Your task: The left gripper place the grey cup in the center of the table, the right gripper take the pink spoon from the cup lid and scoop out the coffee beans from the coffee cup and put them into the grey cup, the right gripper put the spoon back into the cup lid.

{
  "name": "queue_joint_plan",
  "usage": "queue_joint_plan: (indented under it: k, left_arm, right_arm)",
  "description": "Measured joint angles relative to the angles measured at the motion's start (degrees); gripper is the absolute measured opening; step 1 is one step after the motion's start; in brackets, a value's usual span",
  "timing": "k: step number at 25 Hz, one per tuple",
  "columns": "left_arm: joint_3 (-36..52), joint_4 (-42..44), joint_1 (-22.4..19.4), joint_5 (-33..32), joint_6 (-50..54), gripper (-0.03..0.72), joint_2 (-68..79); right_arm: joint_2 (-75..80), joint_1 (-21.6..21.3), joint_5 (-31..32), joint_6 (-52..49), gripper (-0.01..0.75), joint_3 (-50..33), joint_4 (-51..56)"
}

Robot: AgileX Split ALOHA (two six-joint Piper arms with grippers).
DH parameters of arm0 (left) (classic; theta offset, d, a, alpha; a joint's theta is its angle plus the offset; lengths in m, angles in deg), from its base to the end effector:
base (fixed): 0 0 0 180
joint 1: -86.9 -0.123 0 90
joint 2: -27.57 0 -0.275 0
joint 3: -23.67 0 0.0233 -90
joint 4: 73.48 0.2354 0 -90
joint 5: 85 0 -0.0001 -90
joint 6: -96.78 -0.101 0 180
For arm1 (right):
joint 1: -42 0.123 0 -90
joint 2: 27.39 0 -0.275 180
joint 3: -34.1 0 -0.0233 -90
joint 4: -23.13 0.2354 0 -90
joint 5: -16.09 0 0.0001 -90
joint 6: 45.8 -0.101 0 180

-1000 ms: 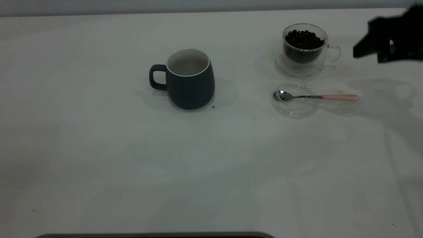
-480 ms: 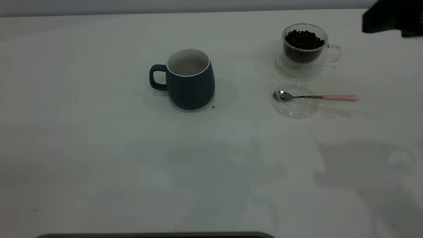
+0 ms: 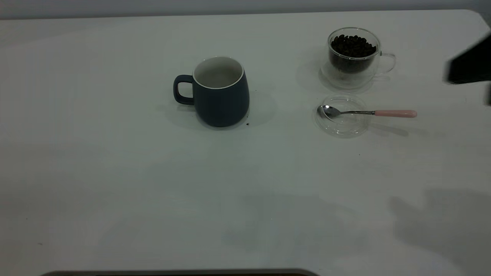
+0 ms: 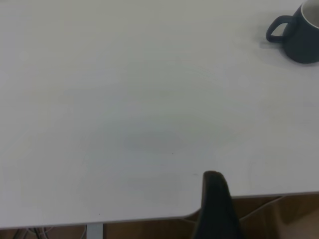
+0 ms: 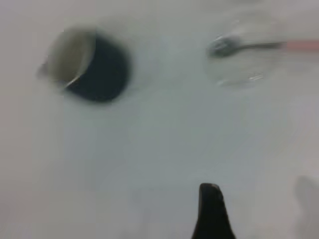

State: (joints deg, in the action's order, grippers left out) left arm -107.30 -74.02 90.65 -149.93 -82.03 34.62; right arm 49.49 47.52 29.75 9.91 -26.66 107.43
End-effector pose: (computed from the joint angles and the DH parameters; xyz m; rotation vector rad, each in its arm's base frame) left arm -0.0041 -0.0006 0.2553 0.0481 2.1121 -0.0629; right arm 0.1746 0.0408 0.1585 0.3825 2.4417 0.5507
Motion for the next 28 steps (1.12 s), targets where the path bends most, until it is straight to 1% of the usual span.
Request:
queue_joint_plan:
  k: [1, 2, 3, 5, 6, 7, 9, 13, 15, 17, 19, 21, 23, 25, 28]
  left_arm:
    - [0.0, 0.0, 0.0, 0.0, -0.05, 0.565, 0.0]
    - [0.0, 0.0, 0.0, 0.0, -0.05, 0.565, 0.0]
    - [0.0, 0.0, 0.0, 0.0, -0.05, 0.565, 0.0]
    - [0.0, 0.0, 0.0, 0.0, -0.05, 0.565, 0.0]
    - [0.0, 0.0, 0.0, 0.0, -0.05, 0.565, 0.0]
    - [0.0, 0.0, 0.0, 0.0, -0.13, 0.565, 0.0]
    - [0.0, 0.0, 0.0, 0.0, -0.13, 0.565, 0.0]
    - [0.0, 0.0, 0.0, 0.0, -0.13, 0.565, 0.0]
    - [0.0, 0.0, 0.0, 0.0, -0.13, 0.565, 0.0]
    - [0.0, 0.0, 0.0, 0.0, -0.13, 0.565, 0.0]
    - [0.0, 0.0, 0.0, 0.0, -0.13, 0.565, 0.0]
    - [0.0, 0.0, 0.0, 0.0, -0.13, 0.565, 0.0]
    - [0.0, 0.0, 0.0, 0.0, -0.13, 0.565, 0.0]
    - [0.0, 0.0, 0.0, 0.0, -0.13, 0.565, 0.0]
    - [0.0, 0.0, 0.0, 0.0, -0.13, 0.565, 0.0]
  right_arm:
    - [-0.06, -3.45, 1.21, -2.5, 0.573, 0.0, -3.28]
    - [-0.33, -7.81, 3.06, -4.4, 0.573, 0.0, -5.98]
    - [-0.67, -12.07, 6.7, -6.32, 0.573, 0.0, -9.13]
    - [-2.01, -18.5, 16.99, -8.79, 0.573, 0.0, -15.69]
    - [-3.26, -20.9, 21.61, -9.69, 0.573, 0.06, -18.66]
    - [-4.59, -22.44, 26.58, -11.03, 0.573, 0.22, -22.33]
    - [-8.47, -23.4, 34.19, -16.31, 0.573, 1.52, -28.89]
    - [-17.03, -23.79, 43.05, -27.53, 0.573, 9.06, -39.19]
    - [-20.87, -23.58, 47.54, -32.76, 0.573, 13.39, -46.81]
    - [-24.82, -21.77, 50.9, -38.28, 0.573, 16.68, -56.55]
    - [-28.11, -19.12, 53.34, -46.36, 0.573, 17.39, -68.25]
    - [-30.96, -15.77, 54.65, -53.38, 0.573, 17.39, -77.88]
    - [-33.94, -12.71, 54.82, -58.36, 0.573, 17.39, -84.29]
    - [-36.78, -9.94, 53.92, -60.23, 0.573, 17.33, -87.51]
    - [-41.76, -7.28, 51.55, -60.46, 0.573, 15.6, -88.82]
